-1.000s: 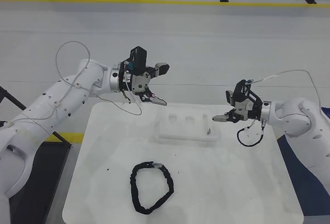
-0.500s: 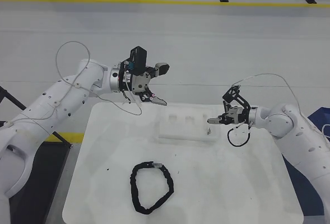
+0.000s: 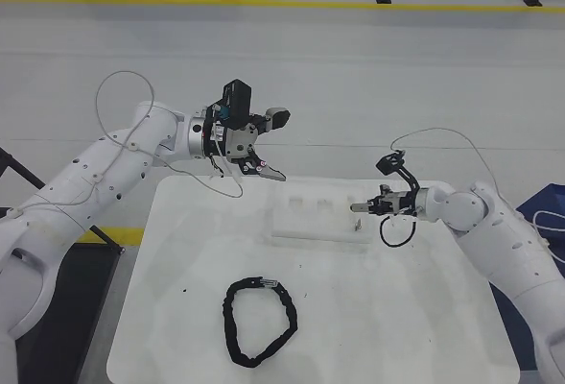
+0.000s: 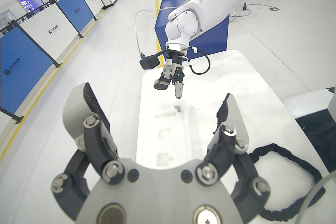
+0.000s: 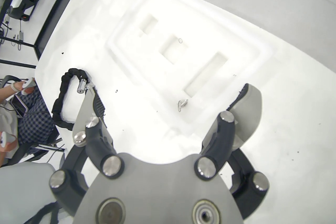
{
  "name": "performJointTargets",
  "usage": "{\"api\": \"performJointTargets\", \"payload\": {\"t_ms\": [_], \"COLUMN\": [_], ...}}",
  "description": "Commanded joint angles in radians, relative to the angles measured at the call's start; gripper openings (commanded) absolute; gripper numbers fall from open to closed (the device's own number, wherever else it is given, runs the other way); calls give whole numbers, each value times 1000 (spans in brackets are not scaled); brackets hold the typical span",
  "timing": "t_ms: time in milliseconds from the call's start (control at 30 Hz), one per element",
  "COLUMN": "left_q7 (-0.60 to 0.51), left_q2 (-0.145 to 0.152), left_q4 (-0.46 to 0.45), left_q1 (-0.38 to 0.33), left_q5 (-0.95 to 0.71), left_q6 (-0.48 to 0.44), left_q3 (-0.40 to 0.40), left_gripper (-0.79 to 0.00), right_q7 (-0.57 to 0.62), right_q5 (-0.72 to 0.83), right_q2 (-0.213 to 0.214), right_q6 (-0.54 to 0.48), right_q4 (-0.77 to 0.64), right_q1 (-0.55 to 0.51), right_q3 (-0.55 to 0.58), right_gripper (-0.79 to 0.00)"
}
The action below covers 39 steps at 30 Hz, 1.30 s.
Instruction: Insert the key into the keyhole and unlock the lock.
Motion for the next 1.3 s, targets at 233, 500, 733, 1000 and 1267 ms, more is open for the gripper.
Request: {"api": "performJointTargets", "payload": {"t_ms": [233, 500, 733, 1000, 1267], "left_q7": [0, 0, 0, 0, 0], "left_q2": [0, 0, 0, 0, 0], "left_q4": [0, 0, 0, 0, 0], "left_q1": [0, 0, 0, 0, 0], "left_q5": [0, 0, 0, 0, 0], "left_q6": [0, 0, 0, 0, 0], "left_q3": [0, 0, 0, 0, 0], "left_gripper": [0, 0, 0, 0, 0], "right_q7": [123, 145, 157, 176, 186], "right_q5": [80, 89, 75, 33, 34], "right_q2": [-54, -114, -169, -217, -221], "right_q6": [132, 282, 436, 528, 520], "right_q4": [82, 145, 180, 208, 214], "right_q1": [42, 77, 100, 125, 128], "right_q3": [-49, -101, -147, -186, -187], "right_gripper": [0, 0, 0, 0, 0]}}
